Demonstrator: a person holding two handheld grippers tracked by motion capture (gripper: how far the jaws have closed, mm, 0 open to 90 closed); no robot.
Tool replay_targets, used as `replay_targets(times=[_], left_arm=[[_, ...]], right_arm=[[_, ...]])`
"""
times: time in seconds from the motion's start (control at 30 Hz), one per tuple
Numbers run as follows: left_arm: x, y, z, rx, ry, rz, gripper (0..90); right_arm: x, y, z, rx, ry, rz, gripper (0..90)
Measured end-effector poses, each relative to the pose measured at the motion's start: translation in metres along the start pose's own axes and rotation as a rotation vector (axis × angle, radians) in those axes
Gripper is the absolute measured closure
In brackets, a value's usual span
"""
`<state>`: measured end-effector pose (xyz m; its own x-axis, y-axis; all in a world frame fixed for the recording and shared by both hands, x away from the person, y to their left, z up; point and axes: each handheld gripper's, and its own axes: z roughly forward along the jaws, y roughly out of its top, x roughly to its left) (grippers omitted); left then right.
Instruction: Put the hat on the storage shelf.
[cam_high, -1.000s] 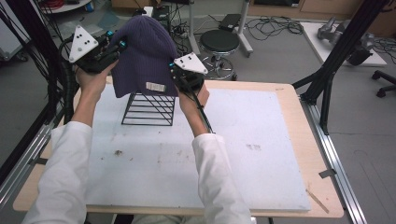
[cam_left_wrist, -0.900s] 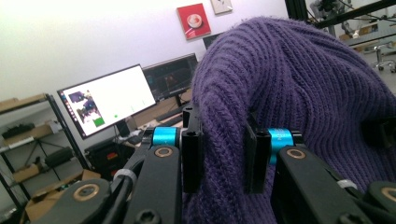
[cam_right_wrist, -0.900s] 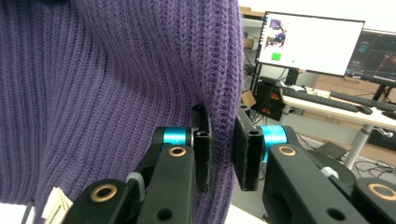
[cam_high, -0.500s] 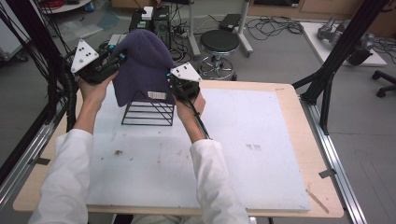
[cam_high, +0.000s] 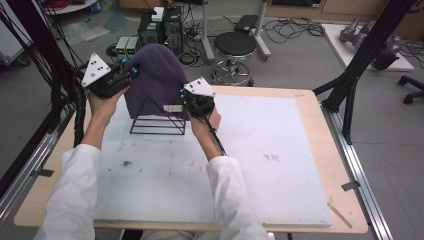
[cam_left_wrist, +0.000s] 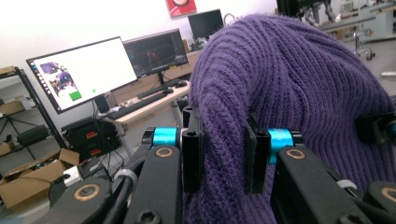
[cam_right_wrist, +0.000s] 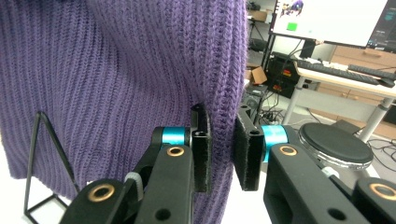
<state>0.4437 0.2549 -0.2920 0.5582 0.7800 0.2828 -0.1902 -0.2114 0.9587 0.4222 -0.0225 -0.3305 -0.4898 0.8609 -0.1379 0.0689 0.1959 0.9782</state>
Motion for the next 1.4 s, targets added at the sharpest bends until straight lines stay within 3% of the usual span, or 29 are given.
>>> replay_targets(times=[0.43,0.77,1.1,1.2,1.4], left_arm=[[0.005,-0.026,-0.006,0.030,-0.020,0.000,74.9],[0.008,-0.037,-0.013,0.047,-0.018,-0.003,76.6],[0.005,-0.026,-0.030,-0.037,-0.043,-0.001,76.7],[0.008,-0.027,-0.037,-0.010,-0.035,0.025,76.7],[0.012,-0.034,-0.046,0.020,-0.031,0.032,76.7]], right_arm=[[0.006,-0.015,0.003,0.034,0.014,-0.015,79.5],[0.013,-0.019,0.005,0.043,0.022,-0.029,79.5],[0.009,-0.016,-0.007,-0.048,0.052,0.028,79.5],[0.013,-0.013,-0.009,-0.061,0.076,0.006,79.4],[0.020,-0.015,-0.007,-0.050,0.107,0.006,79.3]])
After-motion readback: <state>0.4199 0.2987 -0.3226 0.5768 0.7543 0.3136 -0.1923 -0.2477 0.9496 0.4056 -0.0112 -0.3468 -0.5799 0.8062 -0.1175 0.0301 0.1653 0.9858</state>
